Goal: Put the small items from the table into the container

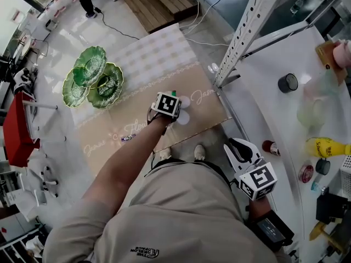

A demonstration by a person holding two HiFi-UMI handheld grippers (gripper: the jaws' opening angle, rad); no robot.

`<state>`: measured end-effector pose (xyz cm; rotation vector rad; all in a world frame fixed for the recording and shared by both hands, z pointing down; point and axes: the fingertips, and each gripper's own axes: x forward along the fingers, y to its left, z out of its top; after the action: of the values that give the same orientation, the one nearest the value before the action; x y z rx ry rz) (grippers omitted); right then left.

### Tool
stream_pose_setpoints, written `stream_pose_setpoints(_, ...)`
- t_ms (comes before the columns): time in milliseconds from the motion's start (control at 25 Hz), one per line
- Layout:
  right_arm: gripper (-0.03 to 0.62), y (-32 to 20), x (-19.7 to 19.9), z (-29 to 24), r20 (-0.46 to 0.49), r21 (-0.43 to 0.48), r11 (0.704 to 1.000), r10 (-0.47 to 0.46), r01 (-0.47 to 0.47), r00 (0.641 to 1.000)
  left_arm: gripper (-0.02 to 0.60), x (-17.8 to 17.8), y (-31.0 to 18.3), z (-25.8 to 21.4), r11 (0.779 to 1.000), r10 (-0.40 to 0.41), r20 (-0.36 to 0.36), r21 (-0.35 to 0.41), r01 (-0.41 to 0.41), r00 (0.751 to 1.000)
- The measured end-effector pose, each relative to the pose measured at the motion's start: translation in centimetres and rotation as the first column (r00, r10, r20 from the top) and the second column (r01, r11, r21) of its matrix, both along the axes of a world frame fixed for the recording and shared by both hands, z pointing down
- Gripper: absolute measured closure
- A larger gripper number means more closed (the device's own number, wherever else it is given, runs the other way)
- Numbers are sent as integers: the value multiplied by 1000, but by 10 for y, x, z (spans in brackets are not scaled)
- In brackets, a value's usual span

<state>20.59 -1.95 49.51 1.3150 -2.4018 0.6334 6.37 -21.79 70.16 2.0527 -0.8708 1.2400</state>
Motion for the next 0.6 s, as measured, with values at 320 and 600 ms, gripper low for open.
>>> stream_pose_setpoints(320,514,-5,0,1,22,11,1000,-29,29,999,399,-9,-3,-41,993,11,-120,118,3,993)
stream_pose_setpoints(600,514,-15,-22,-4,30,34,996,-86,85,996,402,-24,2,-109,972,49,-229,233,6,972)
